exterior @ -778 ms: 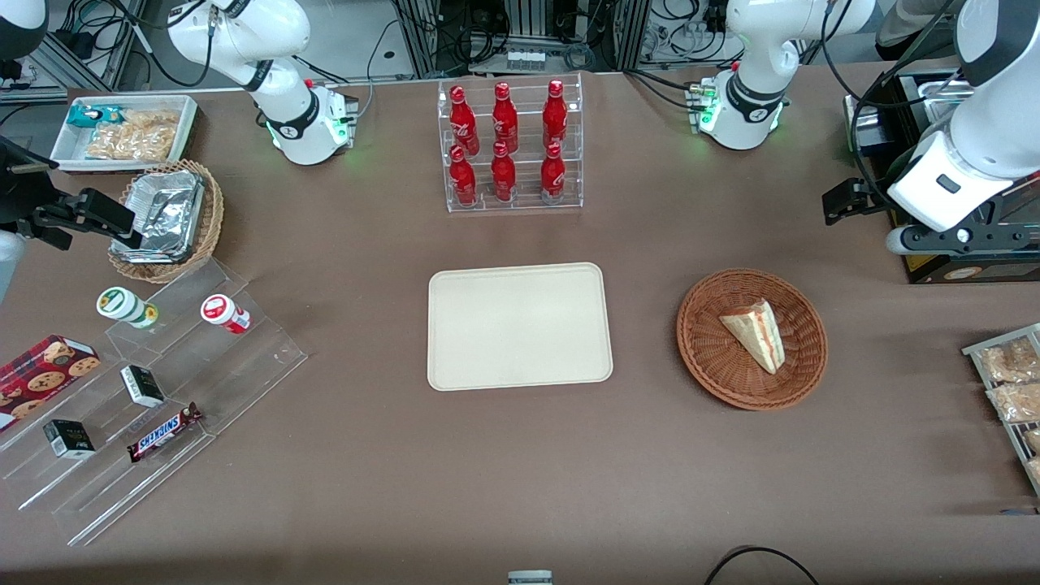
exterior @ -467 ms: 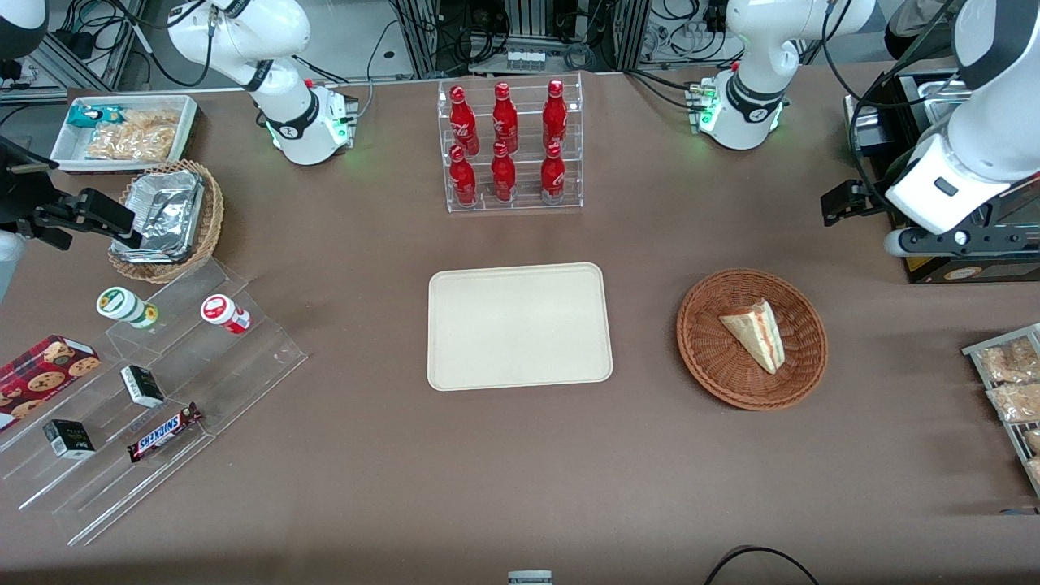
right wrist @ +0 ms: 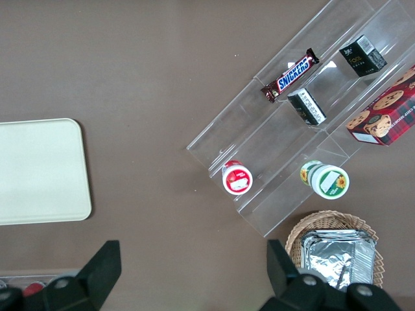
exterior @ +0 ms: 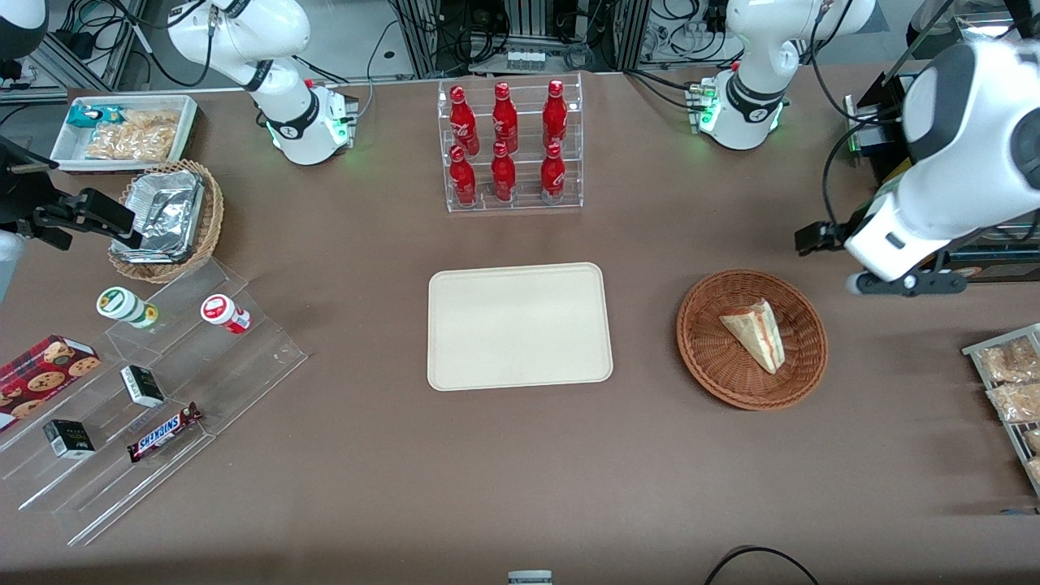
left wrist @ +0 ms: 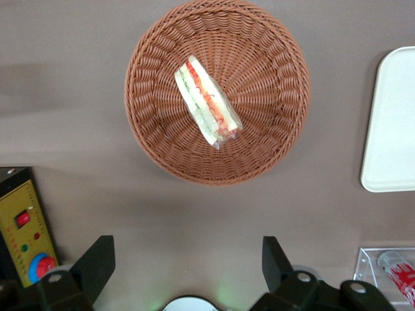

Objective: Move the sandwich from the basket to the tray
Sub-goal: 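Move the left gripper over the sandwich in the wicker basket, then lower the left gripper and close it on the wrapped sandwich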

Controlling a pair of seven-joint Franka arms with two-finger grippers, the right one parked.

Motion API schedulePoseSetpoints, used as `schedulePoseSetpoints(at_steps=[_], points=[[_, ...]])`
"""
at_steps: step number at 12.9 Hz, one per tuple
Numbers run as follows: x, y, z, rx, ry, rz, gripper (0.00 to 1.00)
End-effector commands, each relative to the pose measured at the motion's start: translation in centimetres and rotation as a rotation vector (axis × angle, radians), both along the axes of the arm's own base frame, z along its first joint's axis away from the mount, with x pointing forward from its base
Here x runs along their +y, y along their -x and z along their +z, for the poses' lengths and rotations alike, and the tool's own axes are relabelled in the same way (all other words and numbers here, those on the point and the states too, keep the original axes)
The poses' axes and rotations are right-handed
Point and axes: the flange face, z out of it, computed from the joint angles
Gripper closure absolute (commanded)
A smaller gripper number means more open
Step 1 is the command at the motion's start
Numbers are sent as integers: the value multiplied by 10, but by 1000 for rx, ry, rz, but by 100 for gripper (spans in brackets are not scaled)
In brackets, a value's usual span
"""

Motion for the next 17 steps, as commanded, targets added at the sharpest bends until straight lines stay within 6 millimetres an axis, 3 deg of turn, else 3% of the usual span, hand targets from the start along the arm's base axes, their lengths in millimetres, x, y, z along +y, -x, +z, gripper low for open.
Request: schedulePoseSetpoints(at_steps=[1,6,8,12,17], points=[[-1,-2,-41,-6,-10,11,0],[1,3,-113,-74,2,13,0],[2,9,-134,-113,5,42,0],[-4,19,-158,-178,-26,363,0],[-16,16,-180,-200,-55,720,0]])
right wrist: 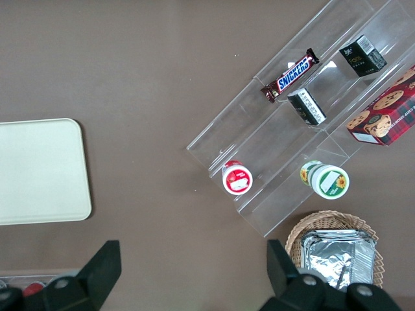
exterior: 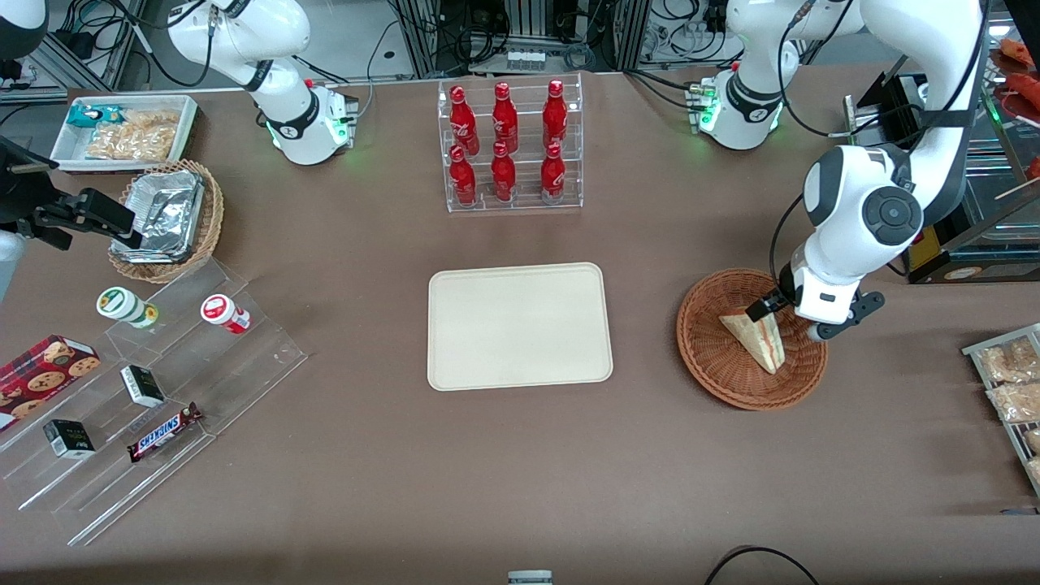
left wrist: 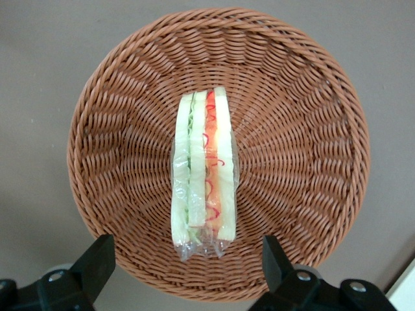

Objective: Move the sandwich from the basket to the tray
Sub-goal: 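Lower the left gripper and close it on the wrapped sandwich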

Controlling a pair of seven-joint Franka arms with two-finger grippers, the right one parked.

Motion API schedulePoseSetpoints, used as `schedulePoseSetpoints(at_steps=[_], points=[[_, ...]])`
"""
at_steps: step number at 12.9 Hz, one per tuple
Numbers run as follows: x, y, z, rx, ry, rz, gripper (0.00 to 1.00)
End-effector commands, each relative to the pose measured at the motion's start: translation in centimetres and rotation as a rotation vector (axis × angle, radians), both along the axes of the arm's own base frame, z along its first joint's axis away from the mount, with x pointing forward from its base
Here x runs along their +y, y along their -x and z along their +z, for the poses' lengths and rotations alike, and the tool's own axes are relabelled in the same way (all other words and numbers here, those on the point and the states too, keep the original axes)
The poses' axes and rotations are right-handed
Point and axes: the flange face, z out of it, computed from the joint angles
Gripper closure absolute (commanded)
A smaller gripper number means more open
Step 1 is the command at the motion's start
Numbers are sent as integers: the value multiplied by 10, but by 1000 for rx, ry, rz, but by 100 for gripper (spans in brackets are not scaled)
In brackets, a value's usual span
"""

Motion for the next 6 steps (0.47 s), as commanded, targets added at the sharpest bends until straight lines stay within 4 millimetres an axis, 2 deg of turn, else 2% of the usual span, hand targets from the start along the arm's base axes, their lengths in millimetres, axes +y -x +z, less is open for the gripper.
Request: schedulePoseSetpoints(at_steps=[1,6], points=[[-10,0,-15,-25,-5,124,0],[-9,-4,-45,-11,-1,132,0]])
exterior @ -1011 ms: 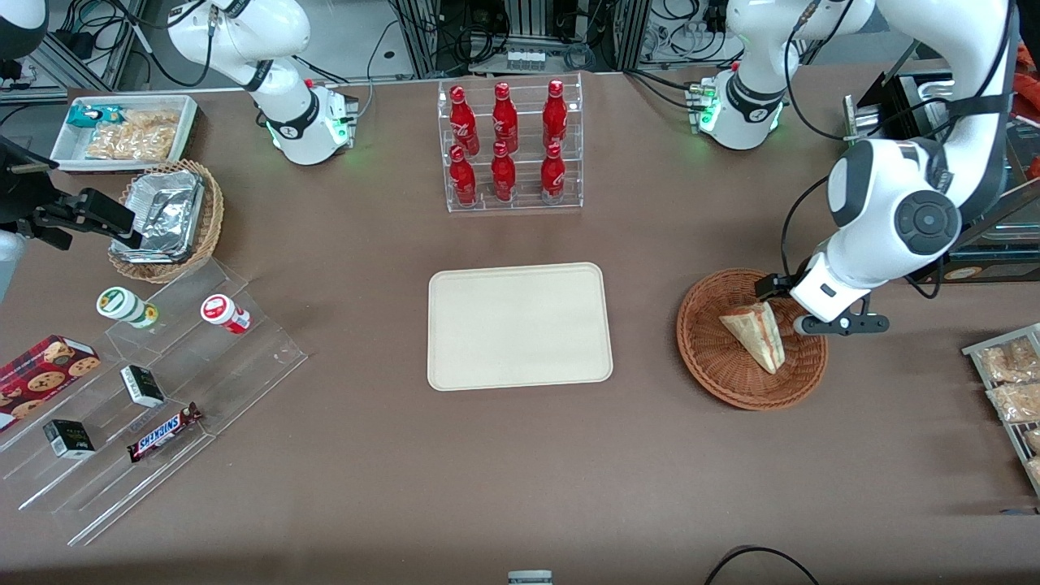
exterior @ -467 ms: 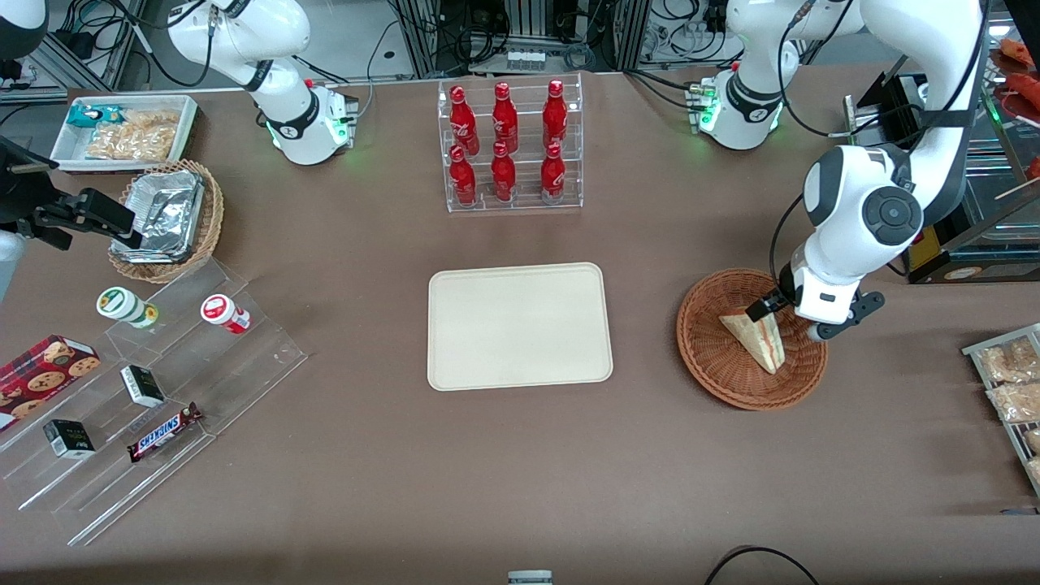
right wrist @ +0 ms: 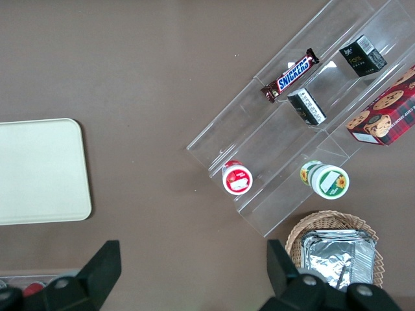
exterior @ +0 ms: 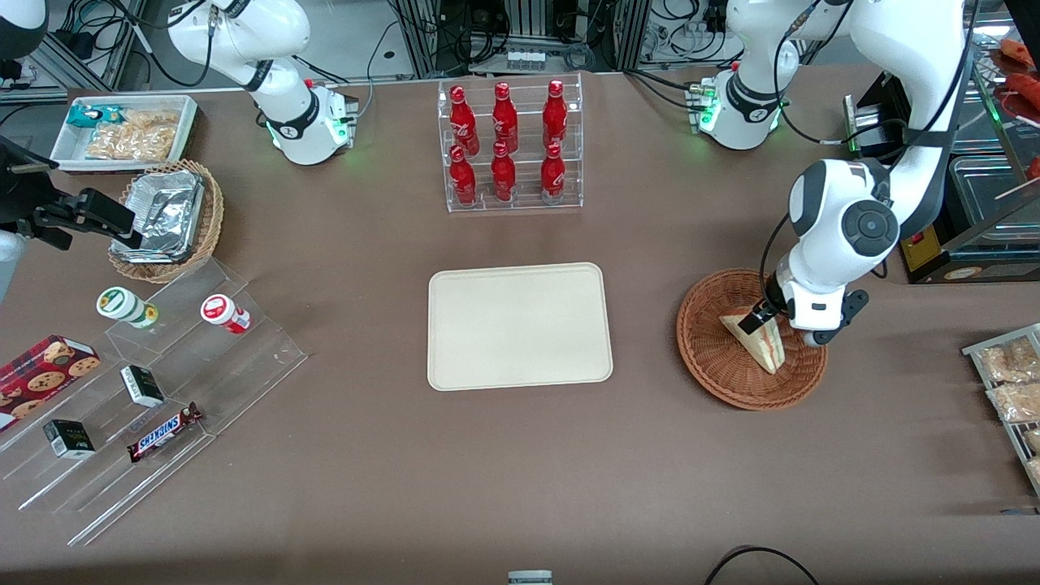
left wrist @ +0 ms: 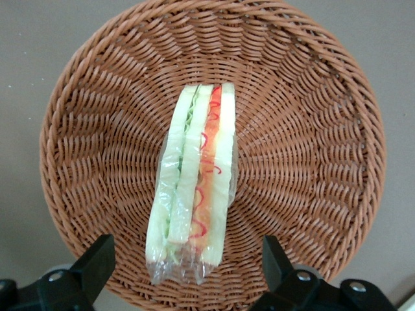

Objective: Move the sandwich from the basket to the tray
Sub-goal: 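Lower the left gripper and close it on the wrapped sandwich, then lift the sandwich and carry it with the left gripper over the tray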

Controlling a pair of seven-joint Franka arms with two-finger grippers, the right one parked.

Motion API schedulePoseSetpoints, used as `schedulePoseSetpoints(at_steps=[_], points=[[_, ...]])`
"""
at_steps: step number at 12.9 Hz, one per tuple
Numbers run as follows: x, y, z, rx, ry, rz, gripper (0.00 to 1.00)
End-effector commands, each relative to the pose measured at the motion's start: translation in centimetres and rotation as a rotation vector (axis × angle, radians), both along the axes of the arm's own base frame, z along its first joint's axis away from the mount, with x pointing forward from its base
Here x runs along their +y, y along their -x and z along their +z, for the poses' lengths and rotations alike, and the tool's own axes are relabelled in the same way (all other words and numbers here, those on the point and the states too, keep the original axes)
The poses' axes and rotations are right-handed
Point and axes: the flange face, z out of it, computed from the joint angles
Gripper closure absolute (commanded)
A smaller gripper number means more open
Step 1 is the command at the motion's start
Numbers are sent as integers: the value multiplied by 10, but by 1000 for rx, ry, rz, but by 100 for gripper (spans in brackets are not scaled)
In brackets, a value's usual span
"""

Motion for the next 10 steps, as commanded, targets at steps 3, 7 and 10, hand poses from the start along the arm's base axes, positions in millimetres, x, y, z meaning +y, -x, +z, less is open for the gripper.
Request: schedulePoseSetpoints(at_steps=[3,7,10], points=[[1,-2,-29,7,-3,17,0],[2,-3,-35,12,-2,-8,92],[4,-9,-21,24,-3,-78,95]])
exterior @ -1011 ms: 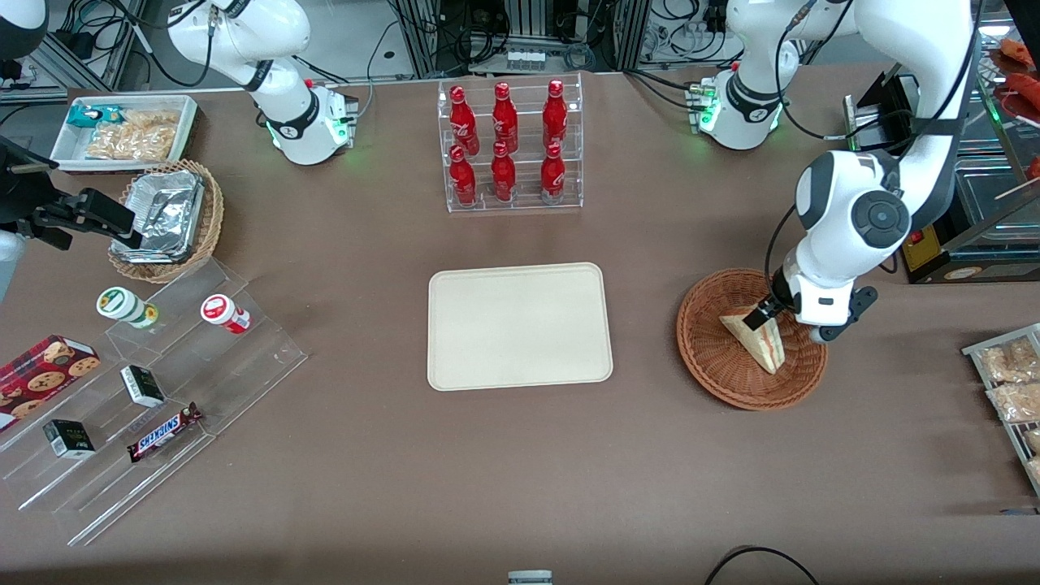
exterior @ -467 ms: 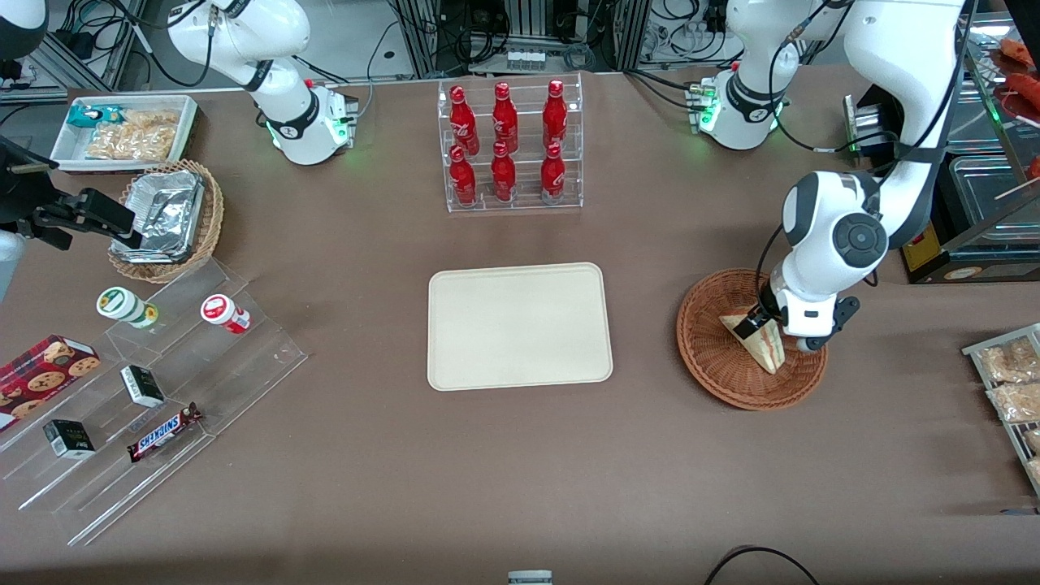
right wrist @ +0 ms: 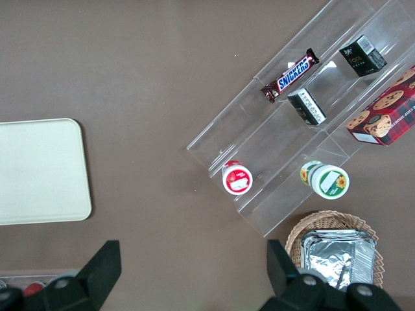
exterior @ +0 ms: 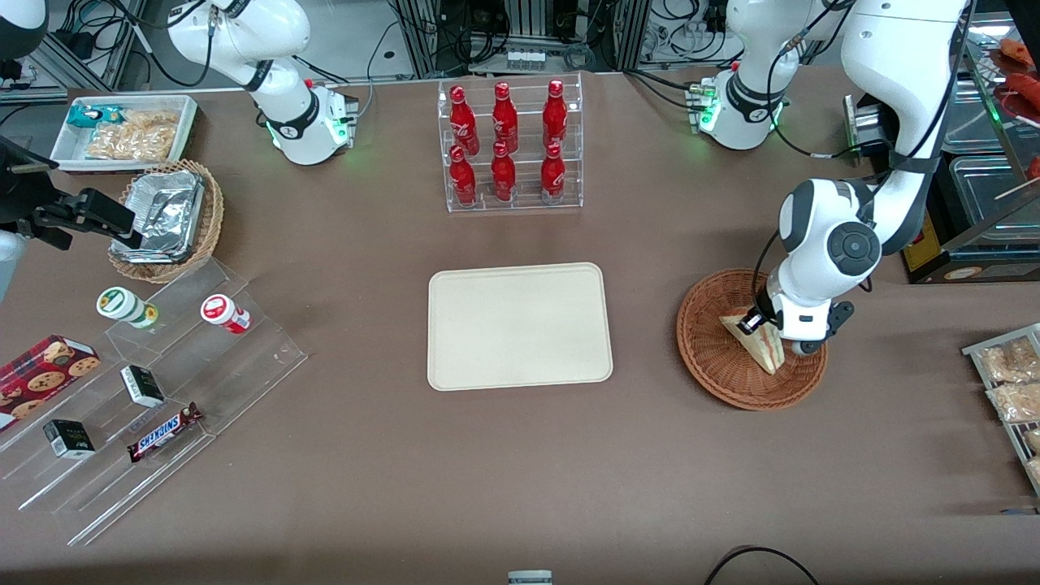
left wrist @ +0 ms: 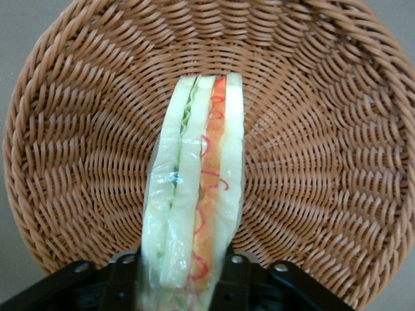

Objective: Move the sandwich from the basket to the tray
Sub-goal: 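Lift the sandwich and carry it with the left gripper over the tray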

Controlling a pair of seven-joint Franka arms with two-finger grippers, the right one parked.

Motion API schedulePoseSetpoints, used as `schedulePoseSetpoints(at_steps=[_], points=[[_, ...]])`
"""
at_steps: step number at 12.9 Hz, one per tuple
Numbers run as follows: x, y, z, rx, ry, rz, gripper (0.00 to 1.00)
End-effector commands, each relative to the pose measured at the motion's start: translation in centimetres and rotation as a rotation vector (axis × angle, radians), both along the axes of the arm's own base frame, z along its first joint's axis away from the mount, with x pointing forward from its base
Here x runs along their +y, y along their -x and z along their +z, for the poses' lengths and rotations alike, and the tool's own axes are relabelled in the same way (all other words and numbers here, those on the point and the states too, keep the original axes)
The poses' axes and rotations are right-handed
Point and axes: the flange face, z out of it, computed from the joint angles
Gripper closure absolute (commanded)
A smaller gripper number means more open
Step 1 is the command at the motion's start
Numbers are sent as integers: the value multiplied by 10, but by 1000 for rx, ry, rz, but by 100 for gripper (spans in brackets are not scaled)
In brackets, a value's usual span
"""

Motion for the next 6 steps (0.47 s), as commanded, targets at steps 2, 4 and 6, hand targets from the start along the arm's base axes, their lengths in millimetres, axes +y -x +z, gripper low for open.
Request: schedulePoseSetpoints(at_steps=[2,4,6], points=[[-1,-19,40,47,-11,-125,95],[-9,-25,63,85,-7,-233,96],[-36,-21,70,124,-6,-340,97]])
